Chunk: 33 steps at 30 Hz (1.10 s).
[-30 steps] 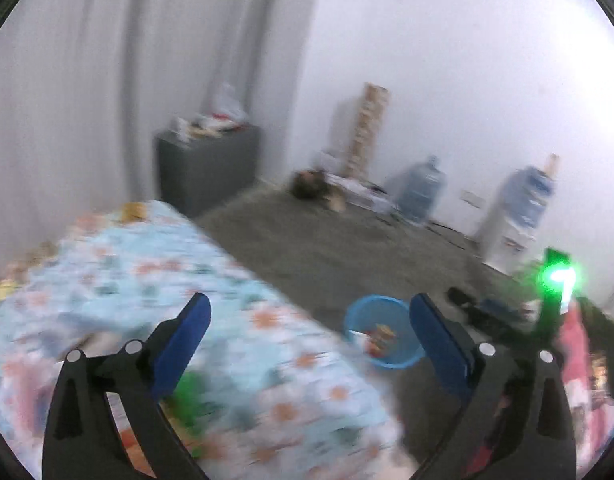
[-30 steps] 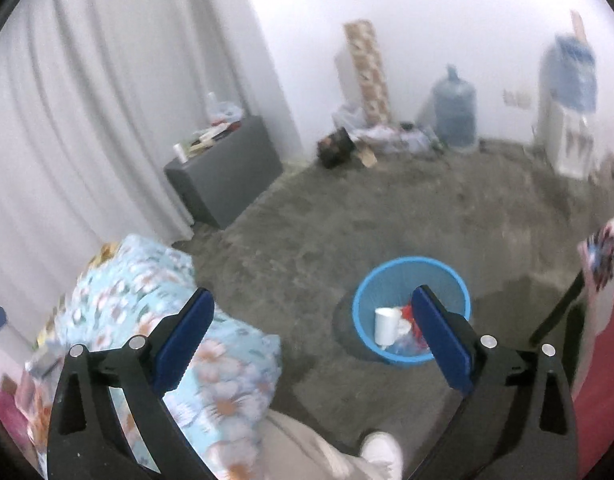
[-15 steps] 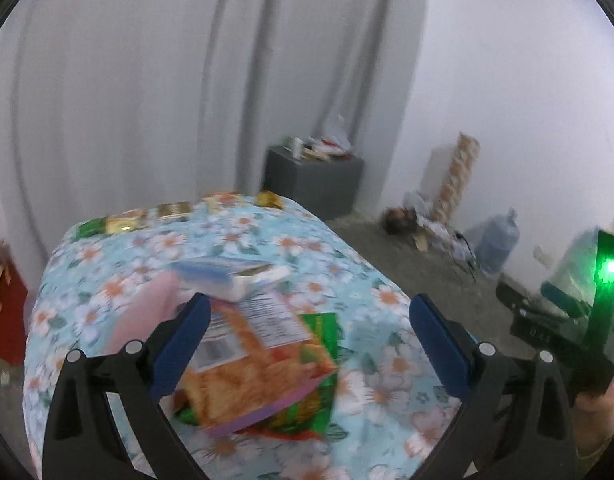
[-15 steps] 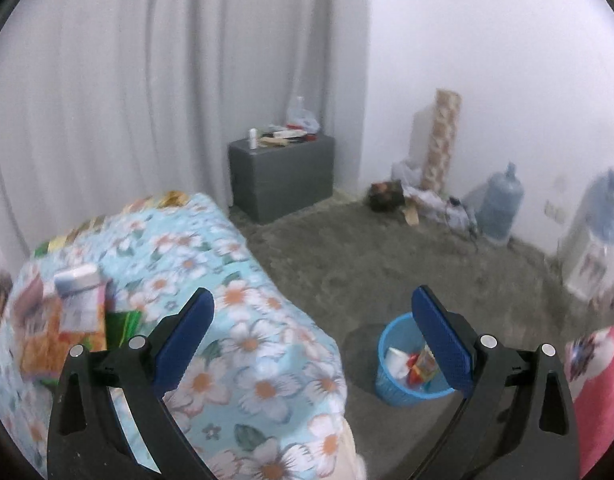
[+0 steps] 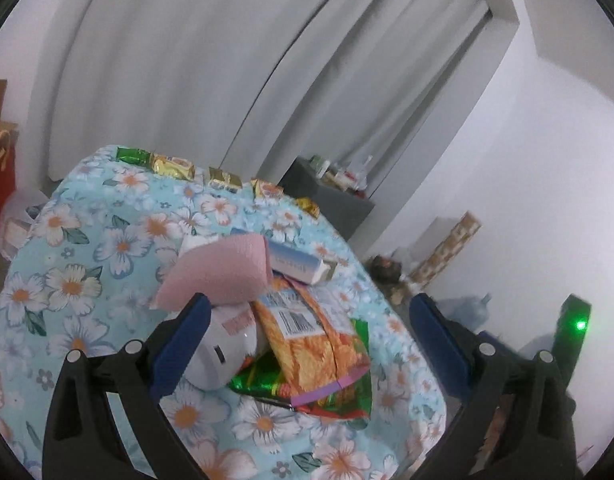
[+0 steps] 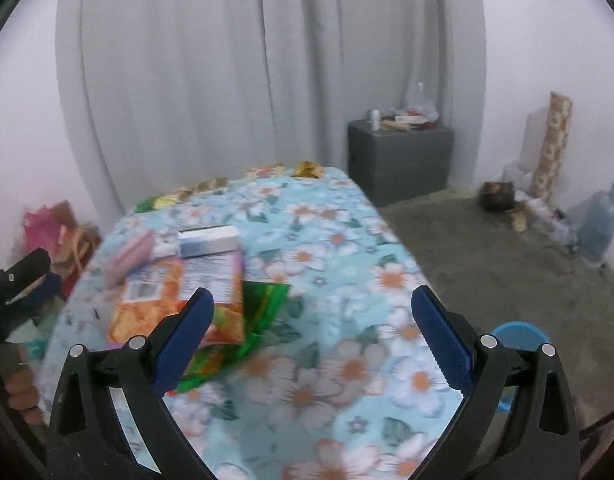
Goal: Collect trash
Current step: 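Grasp the pink mesh sponge with the left tool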
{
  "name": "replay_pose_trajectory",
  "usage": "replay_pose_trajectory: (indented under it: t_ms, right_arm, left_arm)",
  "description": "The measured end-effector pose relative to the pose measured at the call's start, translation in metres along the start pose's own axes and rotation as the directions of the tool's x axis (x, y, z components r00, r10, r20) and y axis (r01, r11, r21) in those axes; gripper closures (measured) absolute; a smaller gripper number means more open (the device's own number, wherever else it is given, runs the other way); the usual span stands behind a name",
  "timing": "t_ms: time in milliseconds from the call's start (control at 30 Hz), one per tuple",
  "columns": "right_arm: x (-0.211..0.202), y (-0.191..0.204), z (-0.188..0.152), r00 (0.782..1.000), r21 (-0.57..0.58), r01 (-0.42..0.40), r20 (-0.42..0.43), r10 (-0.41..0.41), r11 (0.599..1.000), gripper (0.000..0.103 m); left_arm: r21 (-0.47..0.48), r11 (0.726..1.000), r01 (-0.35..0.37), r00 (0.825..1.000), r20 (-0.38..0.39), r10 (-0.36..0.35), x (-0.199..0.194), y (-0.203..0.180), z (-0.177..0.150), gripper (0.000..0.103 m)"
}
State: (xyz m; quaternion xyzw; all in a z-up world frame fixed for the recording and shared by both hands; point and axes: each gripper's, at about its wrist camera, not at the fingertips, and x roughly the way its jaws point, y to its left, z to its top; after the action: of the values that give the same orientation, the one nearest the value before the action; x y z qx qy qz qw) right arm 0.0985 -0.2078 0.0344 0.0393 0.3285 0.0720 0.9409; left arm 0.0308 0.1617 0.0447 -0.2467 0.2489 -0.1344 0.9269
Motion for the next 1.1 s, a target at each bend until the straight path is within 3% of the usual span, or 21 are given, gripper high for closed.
replay_pose_trajectory:
  t_ms: [300,500,600,700,767,800,867,967,1100]
  right_arm:
    - [0.03,-0.005,0.009,0.982,0.236,-0.139,-0.089,0.164,0.962,0.008]
    - [0.053,0.011,0.02,0.961,0.26,-0.202,-0.132,0.242,0.944,0.008]
    - [0.064,0.019,0.031,0.951,0.281,-0.243,-0.122,0.286,0.928,0.008]
    - [0.071,0.017,0.036,0.97,0.272,-0.167,-0.125,0.207,0.948,0.008]
    - [0.075,0.012,0.031,0.989,0.209,-0.024,-0.14,0.054,0.978,0.008]
    - [0.08,0.007,0.026,0.986,0.174,0.062,-0.162,-0.033,0.983,0.008]
    - [0.091,-0.007,0.013,0.973,0.171,0.135,-0.211,-0.098,0.976,0.008]
    - [0.107,-0.025,-0.003,0.959,0.213,0.152,-0.269,-0.092,0.965,0.008]
    - [0.137,-0.032,-0.027,0.924,0.214,0.163,-0.376,-0.073,0.963,0.008]
  left_arm:
    - [0.19,0.978,-0.091,0.996,0.008,0.091,0.02,0.006,0.005,0.006]
    - [0.332,0.931,-0.152,0.984,-0.042,0.176,0.053,0.007,0.009,0.006]
    - [0.359,0.917,-0.173,0.975,-0.066,0.21,0.065,0.009,0.009,0.006]
    - [0.341,0.926,-0.161,0.975,-0.09,0.203,0.068,0.015,0.009,0.006]
    - [0.331,0.931,-0.152,0.976,-0.096,0.193,0.068,0.017,0.008,0.006]
    - [0.331,0.932,-0.148,0.977,-0.097,0.19,0.067,0.017,0.008,0.006]
    - [0.334,0.932,-0.144,0.977,-0.102,0.187,0.067,0.018,0.007,0.006]
    - [0.33,0.934,-0.136,0.977,-0.114,0.183,0.067,0.021,0.007,0.006]
    - [0.319,0.938,-0.132,0.976,-0.12,0.179,0.067,0.021,0.008,0.006]
